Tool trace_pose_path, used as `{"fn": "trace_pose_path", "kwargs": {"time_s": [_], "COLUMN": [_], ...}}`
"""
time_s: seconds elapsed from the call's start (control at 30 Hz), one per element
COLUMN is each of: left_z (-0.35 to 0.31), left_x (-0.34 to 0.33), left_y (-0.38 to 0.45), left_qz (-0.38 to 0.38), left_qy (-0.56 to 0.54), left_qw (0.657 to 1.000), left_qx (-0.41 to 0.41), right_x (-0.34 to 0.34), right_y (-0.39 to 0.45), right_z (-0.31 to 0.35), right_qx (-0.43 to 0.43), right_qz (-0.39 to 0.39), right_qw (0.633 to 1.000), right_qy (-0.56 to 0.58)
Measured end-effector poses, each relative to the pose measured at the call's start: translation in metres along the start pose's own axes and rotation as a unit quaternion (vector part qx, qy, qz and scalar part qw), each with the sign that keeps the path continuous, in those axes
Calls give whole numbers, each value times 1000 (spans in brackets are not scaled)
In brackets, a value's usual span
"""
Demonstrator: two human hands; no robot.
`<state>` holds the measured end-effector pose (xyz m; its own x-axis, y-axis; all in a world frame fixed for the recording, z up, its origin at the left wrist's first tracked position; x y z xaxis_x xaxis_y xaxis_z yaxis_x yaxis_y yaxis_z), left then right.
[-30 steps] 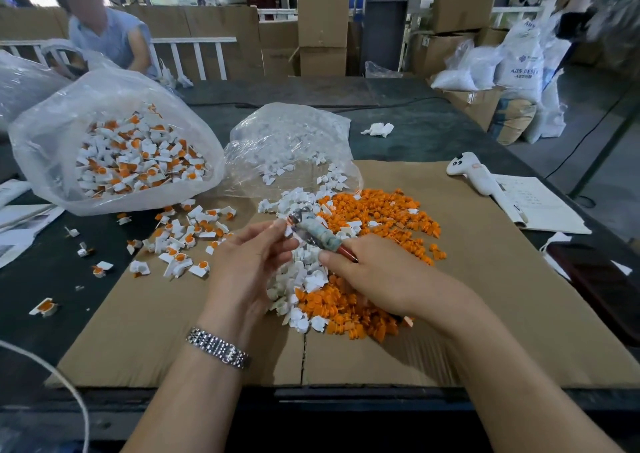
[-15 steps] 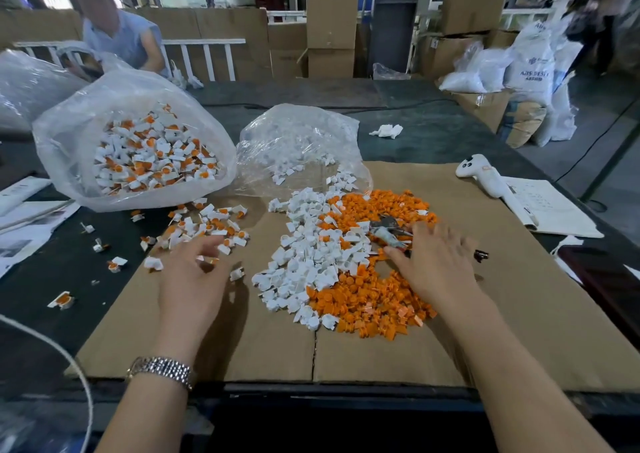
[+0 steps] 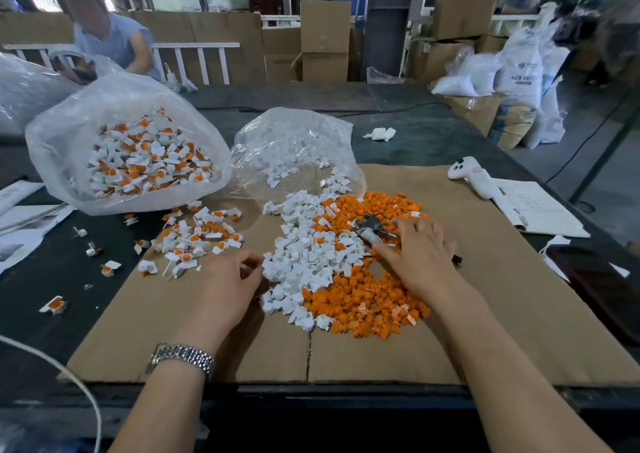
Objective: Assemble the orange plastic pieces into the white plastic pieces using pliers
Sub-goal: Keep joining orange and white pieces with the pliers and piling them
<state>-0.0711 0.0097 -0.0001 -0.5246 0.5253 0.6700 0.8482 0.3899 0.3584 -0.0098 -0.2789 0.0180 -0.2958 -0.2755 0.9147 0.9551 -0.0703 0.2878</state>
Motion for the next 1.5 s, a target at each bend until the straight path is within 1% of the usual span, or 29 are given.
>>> {"fn": "trace_pose_path", "kwargs": {"time_s": [0.07, 0.1, 0.2, 0.27, 0.3, 0.4, 0.47, 0.7, 0.83, 0.9, 0.97, 1.03, 1.07, 1.13, 1.2, 1.3, 1.37, 1.43, 1.5], "left_z": [-3, -4, -9, -12, -13, -16, -18, -24, -22, -23, -25, -28, -30, -34, -39, -46, -52, -54, -55], "left_x": [0, 1, 4, 4, 3, 1, 1, 1, -3, -7, -12, -15, -15, -14, -16, -19, -21, -21, -21], "left_y": [2, 4, 6, 6, 6, 4, 3, 2, 2, -1, -5, -7, -7, -5, -6, -9, -10, -10, -9], "left_qz": [-40, -60, -95, -92, -84, -65, -58, -36, -48, -33, -1, 30, 45, 75, 90, 106, 131, 152, 166], "left_qy": [-18, -26, -27, -44, -77, -202, -245, -293, -331, -360, -420, -475, -486, -493, -517, -569, -593, -602, -601], "left_qw": [999, 998, 995, 995, 992, 968, 955, 940, 924, 909, 874, 835, 826, 824, 811, 765, 738, 724, 722], "left_qx": [-3, -4, -5, 20, 46, 132, 158, 168, 188, 207, 245, 277, 280, 267, 260, 283, 295, 300, 299], "right_x": [8, 12, 20, 21, 21, 18, 14, 13, 14, 14, 14, 15, 16, 20, 26, 33, 36, 38, 38], "right_y": [-1, -2, -8, -11, -13, -18, -19, -18, -19, -19, -19, -18, -17, -12, -9, -8, -9, -11, -13], "right_z": [-1, 0, 8, 16, 20, 34, 40, 38, 36, 38, 40, 40, 40, 40, 43, 48, 51, 54, 57], "right_qx": [26, 36, 67, 96, 106, 124, 123, 100, 105, 118, 139, 146, 139, 114, 89, 67, 44, 12, -12], "right_qz": [-6, 5, 67, 64, 56, 59, 66, 101, 125, 112, 88, 48, 27, -5, -17, -17, -11, -2, 5], "right_qw": [999, 998, 992, 990, 990, 988, 988, 984, 981, 984, 986, 987, 988, 988, 978, 955, 934, 910, 895], "right_qy": [25, 47, 85, 78, 77, 70, 66, 108, 101, 73, 38, 37, 52, 109, 186, 289, 355, 415, 446]}}
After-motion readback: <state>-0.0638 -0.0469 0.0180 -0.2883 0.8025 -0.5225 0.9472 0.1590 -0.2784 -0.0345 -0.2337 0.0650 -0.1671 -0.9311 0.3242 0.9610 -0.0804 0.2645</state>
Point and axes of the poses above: each hand's wrist, its own y-axis towards the middle knuckle, its own x-axis out of the back of the hand, z = x × y, the point moved 3 cm from there along y, towards the middle knuckle, and after that the axes turned 13 degrees about -z, right-handed, at the moved point
